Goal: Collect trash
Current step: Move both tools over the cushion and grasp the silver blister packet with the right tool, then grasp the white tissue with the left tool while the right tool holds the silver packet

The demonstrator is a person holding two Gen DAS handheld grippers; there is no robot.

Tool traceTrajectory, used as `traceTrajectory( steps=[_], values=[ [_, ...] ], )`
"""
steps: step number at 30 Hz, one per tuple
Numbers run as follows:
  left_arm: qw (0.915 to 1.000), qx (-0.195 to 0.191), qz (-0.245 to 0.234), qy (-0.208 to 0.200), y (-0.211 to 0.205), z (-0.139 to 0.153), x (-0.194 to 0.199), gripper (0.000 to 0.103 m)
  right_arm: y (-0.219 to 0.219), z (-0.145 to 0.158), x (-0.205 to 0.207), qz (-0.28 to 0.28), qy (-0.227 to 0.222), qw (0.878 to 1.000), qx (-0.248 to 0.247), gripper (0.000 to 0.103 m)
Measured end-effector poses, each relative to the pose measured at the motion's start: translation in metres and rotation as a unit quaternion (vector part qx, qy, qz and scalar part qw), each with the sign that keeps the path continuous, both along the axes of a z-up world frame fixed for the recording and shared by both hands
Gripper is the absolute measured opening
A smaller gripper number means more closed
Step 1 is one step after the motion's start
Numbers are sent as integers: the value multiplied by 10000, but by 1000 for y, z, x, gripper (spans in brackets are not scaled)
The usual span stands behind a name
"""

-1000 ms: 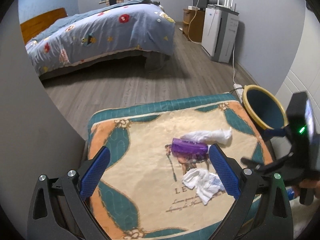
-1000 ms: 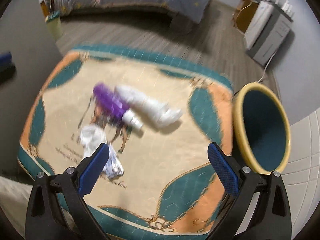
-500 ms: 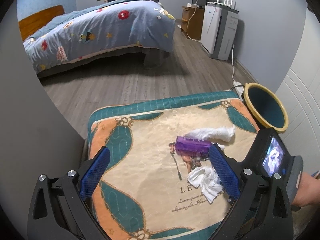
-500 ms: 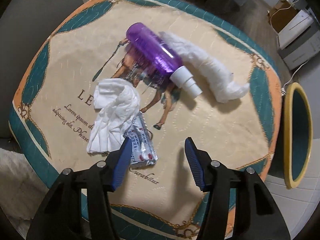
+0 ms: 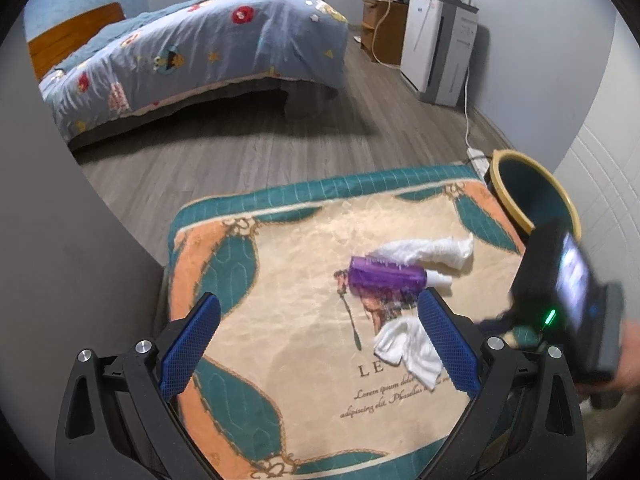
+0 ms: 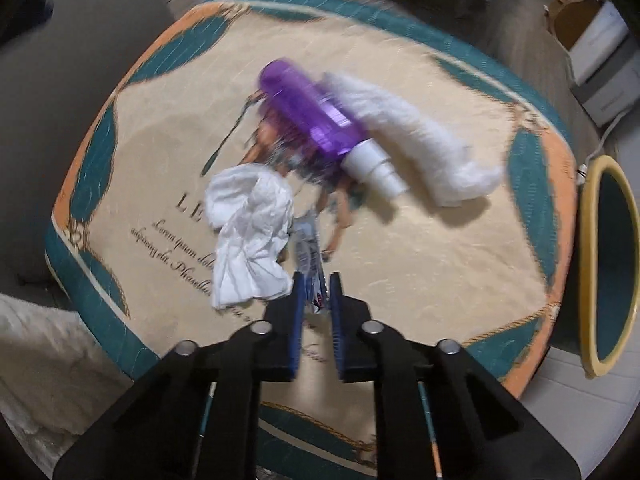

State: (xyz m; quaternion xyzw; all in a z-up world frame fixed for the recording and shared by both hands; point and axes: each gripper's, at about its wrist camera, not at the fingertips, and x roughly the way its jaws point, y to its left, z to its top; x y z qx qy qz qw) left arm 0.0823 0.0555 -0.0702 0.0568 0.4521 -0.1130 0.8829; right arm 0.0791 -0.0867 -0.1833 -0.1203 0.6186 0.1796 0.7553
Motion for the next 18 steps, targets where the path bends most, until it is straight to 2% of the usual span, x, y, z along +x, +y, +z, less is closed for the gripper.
traceTrajectory(
  steps=[5,11,16,18],
  values=[
    [9990,157,-296,290,-27,-32,-2,98,-25,17,13,-403,-96,9987,290,9],
    [9956,285,-649,606,-61,-68,-4,98,-56,36,30,-800,-293,9957,353,9],
    [9903,535,-920,894,-82,-94,-2,97,-72,43,38,-914,-410,9944,349,9],
    [9887,490,-912,1081,-87,-106,1,95,-78,46,37,-942,-424,9939,379,9]
  ],
)
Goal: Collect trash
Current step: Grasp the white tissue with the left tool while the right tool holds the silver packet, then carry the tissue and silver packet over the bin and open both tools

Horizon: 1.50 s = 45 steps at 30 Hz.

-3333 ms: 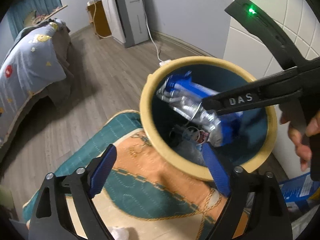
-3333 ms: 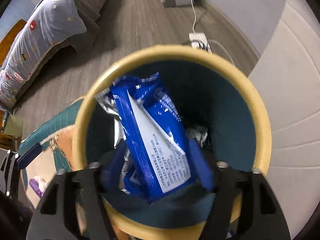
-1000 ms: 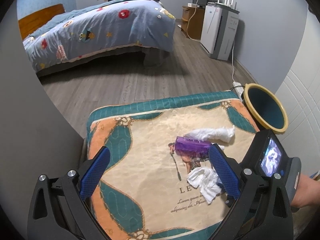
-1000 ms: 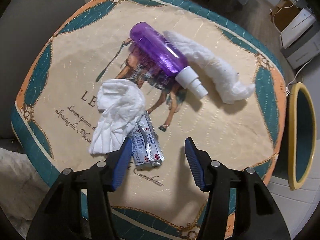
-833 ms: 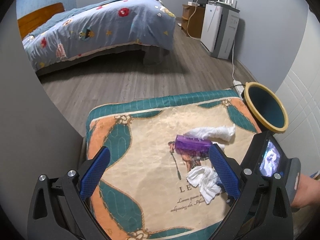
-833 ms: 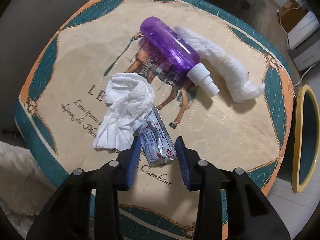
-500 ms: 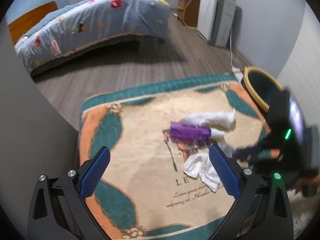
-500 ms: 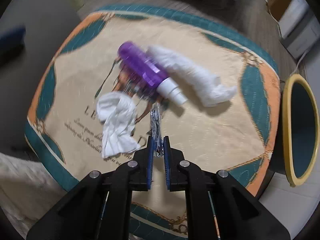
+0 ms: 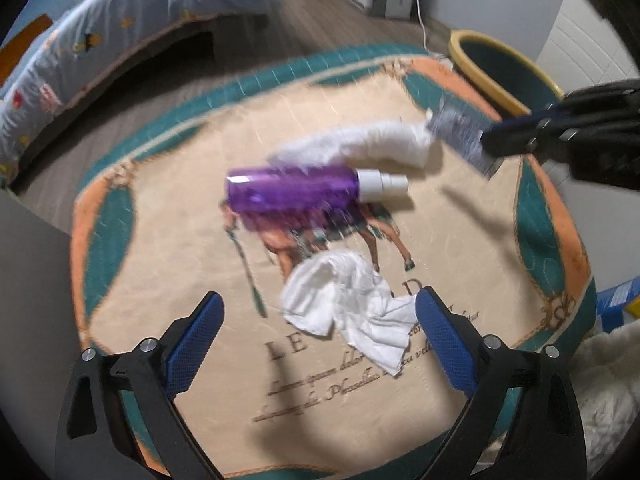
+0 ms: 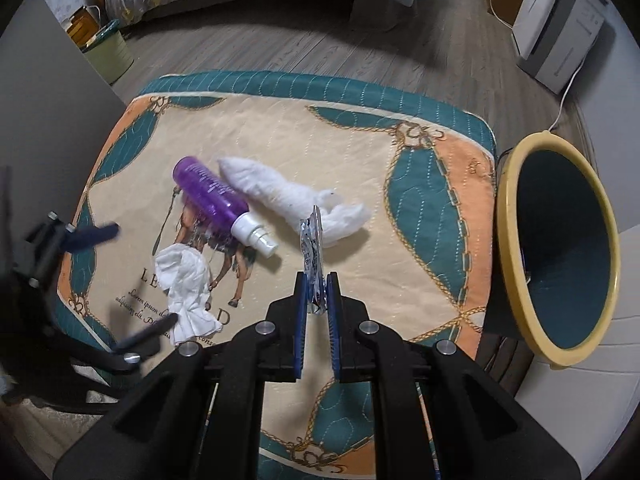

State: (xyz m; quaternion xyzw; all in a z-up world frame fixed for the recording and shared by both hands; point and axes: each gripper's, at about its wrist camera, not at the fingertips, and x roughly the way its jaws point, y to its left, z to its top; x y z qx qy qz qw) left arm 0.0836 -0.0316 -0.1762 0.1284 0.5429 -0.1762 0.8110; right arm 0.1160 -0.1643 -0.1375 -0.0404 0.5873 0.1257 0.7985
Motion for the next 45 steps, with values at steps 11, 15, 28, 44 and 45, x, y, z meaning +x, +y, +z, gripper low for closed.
traceTrajectory(
  steps=[11,15,28,44,45],
  values=[
    [9995,-1,-191,242,-16,-26,2,35,3,3,3,223,-98,9997,-101,9],
    [9997,-91,-165,164,-14,-20,2,19,-2,5,6,167,-107,9998,-42,9],
    [9990,-215,-181,-350,-27,15,6,19,-37,32,15,-291,-368,9986,247,9],
    [9930,-672,-610,-751,-83,52,5,19,-163,61,31,-1515,-779,9843,457,9],
    [9926,-706,-641,-746,-89,53,5,19,-173,59,32,-1587,-777,9832,453,9]
  ],
)
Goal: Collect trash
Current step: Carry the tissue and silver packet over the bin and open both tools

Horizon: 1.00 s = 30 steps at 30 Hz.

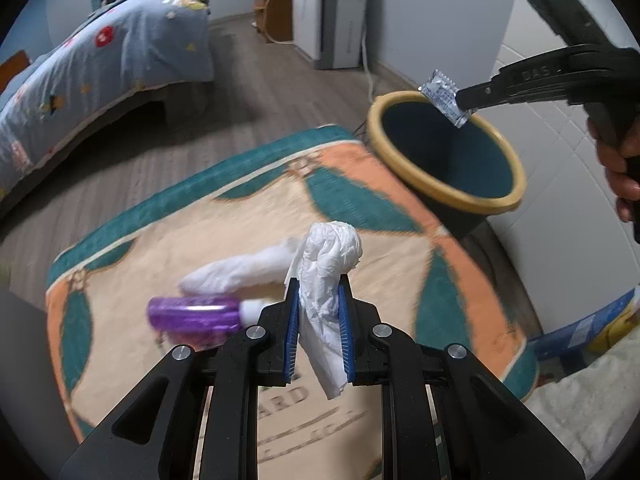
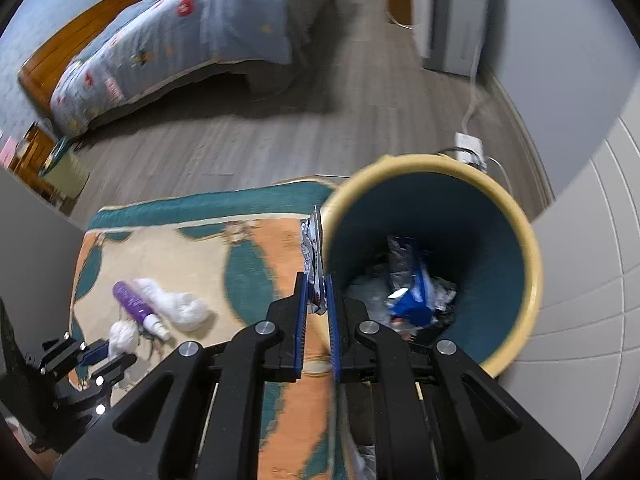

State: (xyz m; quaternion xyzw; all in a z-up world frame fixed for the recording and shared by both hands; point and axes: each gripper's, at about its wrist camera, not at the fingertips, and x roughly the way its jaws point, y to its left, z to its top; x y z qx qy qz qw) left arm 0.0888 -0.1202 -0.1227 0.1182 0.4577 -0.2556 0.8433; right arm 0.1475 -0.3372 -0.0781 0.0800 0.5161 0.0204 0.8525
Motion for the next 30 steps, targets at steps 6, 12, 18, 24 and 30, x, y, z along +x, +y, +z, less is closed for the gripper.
traceTrajectory(
  steps=[6,12,18,24,30],
  values=[
    [9994,-123,-333,-8,-39,8,5,19,-51,-8,-2,-429,40,9991,-46,9],
    [9974,-391,-603,-12,-78,16,15,19,-85,-24,-6,-800,213,9965,-85,9],
    [9951,-316,-938,-40,-115,11,23,19,-114,-38,-10,-1114,364,9931,104,9],
    [9927,-343,-1145,152,-147,1,37,19,-127,-59,-8,-1273,598,9897,257,9],
    [9904,-101,-1369,163,-178,-13,53,19,-130,-75,-7,-1293,802,9875,400,9]
  ],
)
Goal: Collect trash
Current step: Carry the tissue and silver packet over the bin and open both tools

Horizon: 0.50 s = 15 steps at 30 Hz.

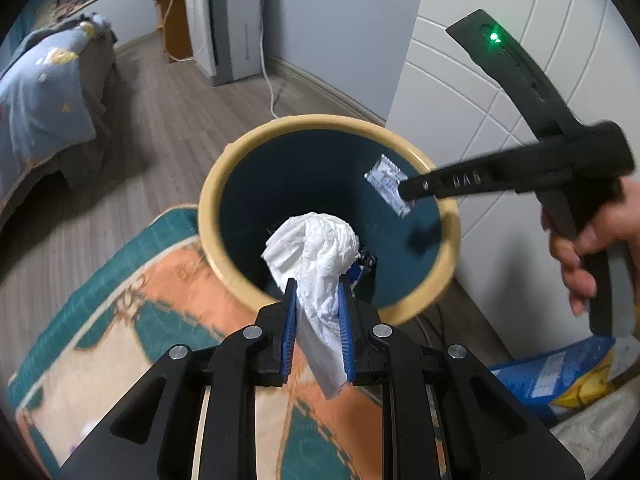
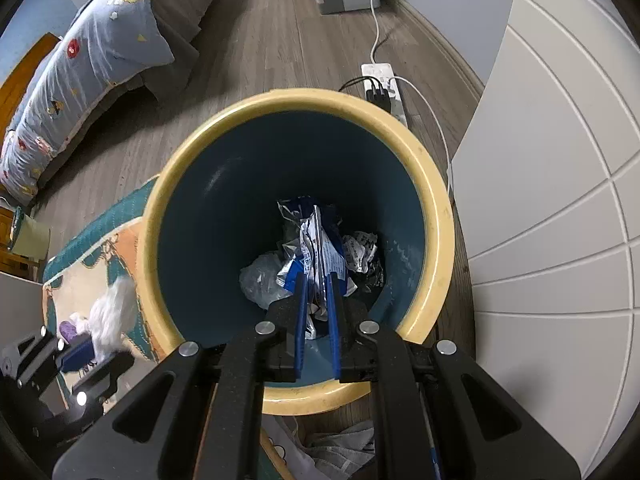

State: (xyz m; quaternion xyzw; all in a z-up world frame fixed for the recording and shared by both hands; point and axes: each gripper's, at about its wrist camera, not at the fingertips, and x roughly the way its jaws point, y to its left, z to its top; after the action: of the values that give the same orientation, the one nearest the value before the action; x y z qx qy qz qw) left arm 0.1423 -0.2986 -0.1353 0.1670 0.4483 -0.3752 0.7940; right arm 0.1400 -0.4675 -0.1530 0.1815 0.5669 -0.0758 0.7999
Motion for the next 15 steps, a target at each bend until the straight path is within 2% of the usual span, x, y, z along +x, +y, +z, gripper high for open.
traceTrajectory(
  steps=[8,10,14,15],
  values=[
    [9994,272,140,-150,-26,-21,31,19,-1,-3,2,-64,-29,10000,52,9],
    [9993,288,160,-194,-26,-23,36,24,-1,-3,3,-92,-55,9999,65,9],
    [9983,341,317,-352,-20,-24,41,51,0,-2,8,-100,-163,9996,196,9],
    [9983,293,351,-360,-18,-23,42,52,1,0,10,-96,-213,9995,216,9]
  ],
)
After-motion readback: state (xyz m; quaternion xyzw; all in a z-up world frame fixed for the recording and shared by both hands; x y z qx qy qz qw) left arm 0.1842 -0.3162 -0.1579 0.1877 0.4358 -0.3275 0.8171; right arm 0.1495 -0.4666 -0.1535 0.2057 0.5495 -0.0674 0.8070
